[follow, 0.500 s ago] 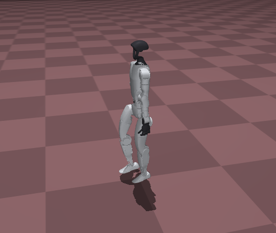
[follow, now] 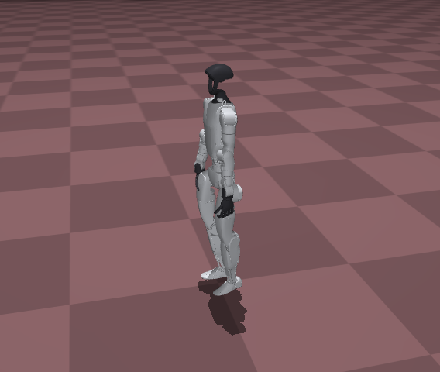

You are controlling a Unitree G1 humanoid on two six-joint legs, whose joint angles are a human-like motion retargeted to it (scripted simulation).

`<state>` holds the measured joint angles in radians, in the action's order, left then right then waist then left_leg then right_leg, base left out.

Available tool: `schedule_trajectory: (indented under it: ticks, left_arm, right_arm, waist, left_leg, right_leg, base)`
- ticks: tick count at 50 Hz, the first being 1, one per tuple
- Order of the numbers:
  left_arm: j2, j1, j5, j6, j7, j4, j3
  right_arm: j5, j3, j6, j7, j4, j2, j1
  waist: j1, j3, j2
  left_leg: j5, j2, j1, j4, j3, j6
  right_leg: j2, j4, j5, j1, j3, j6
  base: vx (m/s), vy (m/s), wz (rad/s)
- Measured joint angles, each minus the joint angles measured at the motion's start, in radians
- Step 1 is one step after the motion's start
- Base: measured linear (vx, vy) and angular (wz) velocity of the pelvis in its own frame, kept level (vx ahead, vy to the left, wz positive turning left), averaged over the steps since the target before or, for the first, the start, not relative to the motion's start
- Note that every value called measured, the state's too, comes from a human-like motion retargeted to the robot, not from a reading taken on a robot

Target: In place motions

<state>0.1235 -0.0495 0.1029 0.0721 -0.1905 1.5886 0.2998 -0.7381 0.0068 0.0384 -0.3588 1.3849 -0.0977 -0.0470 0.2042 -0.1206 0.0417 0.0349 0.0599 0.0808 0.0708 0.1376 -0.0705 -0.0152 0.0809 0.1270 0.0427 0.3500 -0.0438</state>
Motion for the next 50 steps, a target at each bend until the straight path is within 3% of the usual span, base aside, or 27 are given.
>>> schedule_trajectory:
  ticks: [7,11,12,13,14,17,25,29,34,40,43,46,50]
  left_arm:
    - [0.001,-0.019,-0.047,-0.009,-0.008,-0.045,0.002]
    - [0.01,-0.004,-0.033,-0.008,-0.006,-0.049,0.008]
    - [0.009,0.003,-0.027,-0.01,-0.004,-0.051,0.006]
    - [0.006,0.012,-0.022,-0.011,-0.003,-0.053,0.001]
    - [0.004,0.022,-0.017,-0.012,-0.003,-0.054,0.003]
    - [0.0,0.054,0.0,-0.015,-0.002,-0.05,0.022]
    - [-0.021,0.134,-0.015,-0.012,-0.025,-0.001,0.081]
    - [-0.033,0.166,-0.029,-0.007,-0.025,0.059,0.123]
    - [-0.047,0.215,-0.049,0.007,-0.044,0.111,0.166]
    - [-0.033,0.211,-0.039,0.021,-0.046,0.111,0.167]
    - [-0.015,0.185,-0.041,0.013,-0.041,0.098,0.165]
    - [0.0,0.16,-0.052,0.011,-0.03,0.053,0.159]
    - [0.021,0.115,-0.068,0.006,-0.01,-0.006,0.134]
  right_arm:
    - [-0.102,-0.012,-0.081,0.026,0.147,-0.023,0.034]
    - [-0.098,-0.032,-0.114,0.074,0.19,-0.044,0.067]
    - [-0.089,-0.047,-0.12,0.082,0.194,-0.049,0.079]
    - [-0.079,-0.067,-0.124,0.088,0.198,-0.054,0.094]
    - [-0.065,-0.078,-0.126,0.091,0.201,-0.06,0.105]
    - [-0.01,-0.094,-0.136,0.1,0.225,-0.083,0.129]
    - [0.038,-0.084,-0.177,0.127,0.277,-0.126,0.103]
    - [-0.011,-0.063,-0.168,0.117,0.238,-0.114,0.062]
    - [-0.055,-0.034,-0.104,0.057,0.108,-0.073,0.025]
    - [-0.032,0.004,-0.019,-0.015,-0.049,-0.028,0.003]
    - [-0.037,0.016,0.001,-0.031,-0.081,-0.016,0.003]
    - [-0.055,0.025,0.013,-0.027,-0.075,-0.011,0.007]
    - [-0.088,0.021,-0.002,0.004,-0.008,-0.014,0.018]
  waist:
    - [0.007,-0.001,0.01]
    - [-0.206,-0.004,-0.017]
    - [-0.185,-0.004,-0.02]
    - [-0.063,-0.005,-0.016]
    - [-0.019,-0.008,-0.018]
    - [-0.047,-0.008,-0.031]
    - [-0.17,0.155,-0.012]
    - [-0.266,0.234,-0.057]
    - [-0.309,0.273,-0.1]
    - [-0.274,0.267,-0.107]
    - [-0.227,0.213,-0.099]
    - [-0.162,0.153,-0.092]
    - [-0.068,0.081,-0.093]
  left_leg:
    - [0.019,-0.024,0.018,0.042,0.008,0.009]
    - [0.068,-0.076,0.035,0.139,0.223,0.005]
    - [0.064,-0.069,0.064,0.191,0.201,-0.006]
    - [0.049,-0.032,0.124,0.268,0.081,-0.027]
    - [0.049,-0.018,0.175,0.34,0.038,-0.04]
    - [0.077,-0.039,0.28,0.432,0.113,-0.041]
    - [0.017,-0.026,0.54,0.105,-0.026,0.22]
    - [0.001,-0.066,0.702,0.041,-0.074,0.285]
    - [-0.04,-0.132,0.846,0.0,-0.038,0.326]
    - [-0.063,-0.134,0.798,0.023,-0.023,0.322]
    - [-0.077,-0.123,0.719,0.086,-0.01,0.291]
    - [-0.101,-0.105,0.616,0.192,0.006,0.223]
    - [-0.15,-0.061,0.428,0.337,0.017,0.074]
  right_leg:
    - [0.014,0.018,0.011,0.006,-0.014,-0.016]
    - [0.008,0.075,0.036,0.043,-0.243,-0.001]
    - [-0.004,0.079,0.036,0.051,-0.225,-0.001]
    - [-0.012,0.06,0.023,0.05,-0.102,-0.027]
    - [-0.027,0.058,0.02,0.054,-0.061,-0.029]
    - [-0.055,0.068,0.022,0.061,-0.086,-0.019]
    - [0.032,0.08,0.032,-0.055,-0.147,-0.09]
    - [0.019,0.102,0.028,-0.097,-0.237,-0.12]
    - [0.003,0.138,0.025,-0.094,-0.312,-0.132]
    - [0.015,0.131,0.018,-0.08,-0.294,-0.125]
    - [0.022,0.106,0.009,-0.05,-0.251,-0.111]
    - [0.019,0.081,0.001,-0.014,-0.196,-0.098]
    - [-0.009,0.064,0.004,0.028,-0.119,-0.078]
  base:
    - [0.01,0.01,-0.08]
    - [0.0,0.07,-2.51]
    - [-0.01,0.08,2.06]
    - [0.0,0.09,3.34]
    - [0.01,0.09,3.07]
    - [0.0,0.1,0.11]
    - [-0.03,0.06,-0.32]
    - [-0.05,-0.02,-0.86]
    - [0.0,-0.07,-0.57]
    - [-0.05,-0.11,0.15]
    - [0.0,-0.1,0.65]
    - [-0.01,-0.1,0.89]
    - [0.0,-0.1,1.03]
